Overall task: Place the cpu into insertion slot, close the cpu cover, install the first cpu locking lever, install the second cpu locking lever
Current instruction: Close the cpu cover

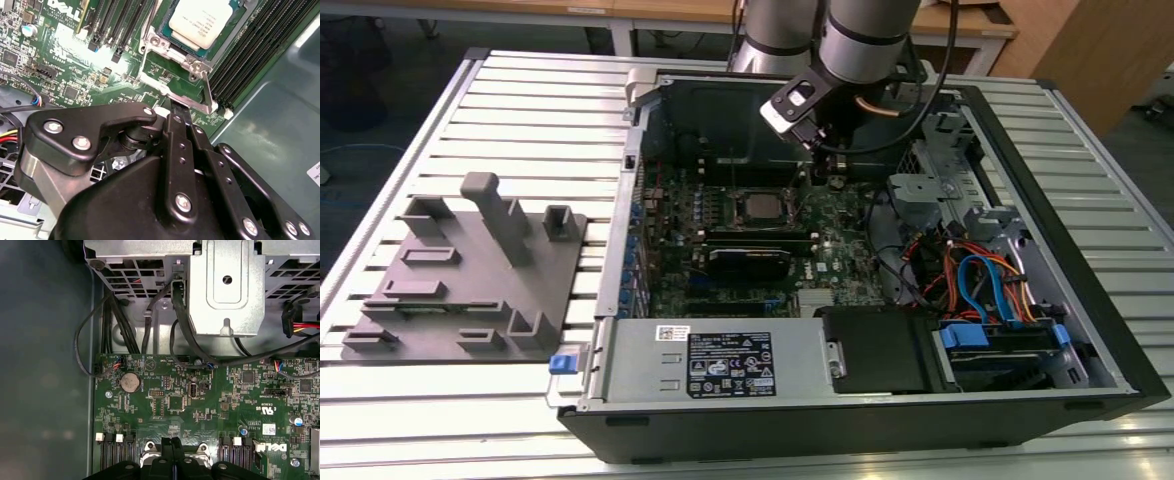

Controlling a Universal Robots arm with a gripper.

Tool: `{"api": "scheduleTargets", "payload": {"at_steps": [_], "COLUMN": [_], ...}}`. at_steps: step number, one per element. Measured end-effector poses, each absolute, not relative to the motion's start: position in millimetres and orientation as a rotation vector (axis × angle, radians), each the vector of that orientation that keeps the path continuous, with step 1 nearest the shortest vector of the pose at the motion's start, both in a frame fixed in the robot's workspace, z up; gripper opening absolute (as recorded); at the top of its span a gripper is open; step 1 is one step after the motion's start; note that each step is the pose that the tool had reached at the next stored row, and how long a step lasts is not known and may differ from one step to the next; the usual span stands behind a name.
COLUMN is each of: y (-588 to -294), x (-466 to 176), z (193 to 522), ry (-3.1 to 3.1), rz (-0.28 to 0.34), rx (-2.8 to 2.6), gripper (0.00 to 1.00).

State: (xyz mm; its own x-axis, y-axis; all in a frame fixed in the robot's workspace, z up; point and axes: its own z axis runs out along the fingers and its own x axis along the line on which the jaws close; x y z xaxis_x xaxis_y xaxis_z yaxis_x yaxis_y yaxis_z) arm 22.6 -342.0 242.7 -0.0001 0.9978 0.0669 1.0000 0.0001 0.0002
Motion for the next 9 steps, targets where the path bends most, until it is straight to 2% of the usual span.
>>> {"api": "scheduleTargets", "payload": {"at_steps": [9], "y": [-342.0], "x": [17.7], "z": [242.7], "ry": [-2.188], "rz": [-0.073], "rx": [-2.187], "gripper": [0.11]}}
